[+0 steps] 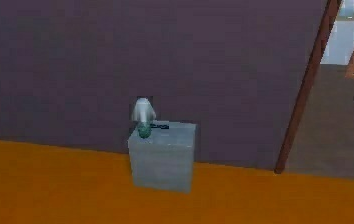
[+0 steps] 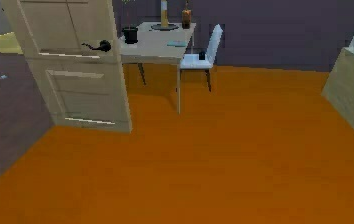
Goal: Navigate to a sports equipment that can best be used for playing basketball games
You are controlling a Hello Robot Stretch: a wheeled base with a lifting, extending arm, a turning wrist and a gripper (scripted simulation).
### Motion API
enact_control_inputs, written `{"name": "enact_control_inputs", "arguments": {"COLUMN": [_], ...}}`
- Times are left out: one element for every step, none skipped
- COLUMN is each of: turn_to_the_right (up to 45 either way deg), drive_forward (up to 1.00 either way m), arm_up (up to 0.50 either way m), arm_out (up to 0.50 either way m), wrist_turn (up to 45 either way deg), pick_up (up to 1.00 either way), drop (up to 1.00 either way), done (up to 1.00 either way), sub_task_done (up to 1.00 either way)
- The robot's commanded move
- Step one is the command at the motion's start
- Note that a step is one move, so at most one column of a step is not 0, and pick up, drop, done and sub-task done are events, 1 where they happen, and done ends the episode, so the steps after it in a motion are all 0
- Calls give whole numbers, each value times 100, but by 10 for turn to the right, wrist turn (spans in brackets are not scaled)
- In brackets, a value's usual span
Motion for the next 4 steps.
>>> {"name": "enact_control_inputs", "arguments": {"turn_to_the_right": [-30, 0, -450, -180], "drive_forward": [0, 55, 0, 0], "arm_up": [0, 0, 0, 0], "arm_out": [0, 0, 0, 0], "wrist_turn": [0, 0, 0, 0], "pick_up": [0, 0, 0, 0], "drop": [0, 0, 0, 0], "done": [0, 0, 0, 0], "sub_task_done": [0, 0, 0, 0]}}
